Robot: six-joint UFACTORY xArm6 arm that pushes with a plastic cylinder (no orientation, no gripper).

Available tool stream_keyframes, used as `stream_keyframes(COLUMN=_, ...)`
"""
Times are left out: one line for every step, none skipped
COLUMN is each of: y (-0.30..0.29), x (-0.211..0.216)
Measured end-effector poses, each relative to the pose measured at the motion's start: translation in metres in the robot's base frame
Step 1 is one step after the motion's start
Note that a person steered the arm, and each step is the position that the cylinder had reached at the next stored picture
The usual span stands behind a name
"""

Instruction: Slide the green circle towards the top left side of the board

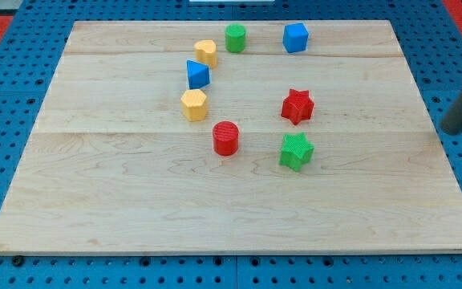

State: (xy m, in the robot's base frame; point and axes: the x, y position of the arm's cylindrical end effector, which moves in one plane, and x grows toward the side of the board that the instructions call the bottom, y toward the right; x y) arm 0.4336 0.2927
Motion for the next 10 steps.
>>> stream_keyframes(y=-0.032, x=-0.031)
stream_keyframes(y=-0.083, x=-0.044)
stream_keyframes(y=-0.136, x=-0.046)
stream_keyframes(y=-0.142, x=-0.084)
stream_keyframes(y=-0.15, x=-0.114)
stream_keyframes(y=-0.163, x=-0.132)
stream_keyframes(y=-0.182, x=-0.156)
stream_keyframes(y=-0.182, x=-0.157)
stream_keyframes(y=-0.182, x=-0.157)
stream_keyframes(y=-0.204, x=-0.189)
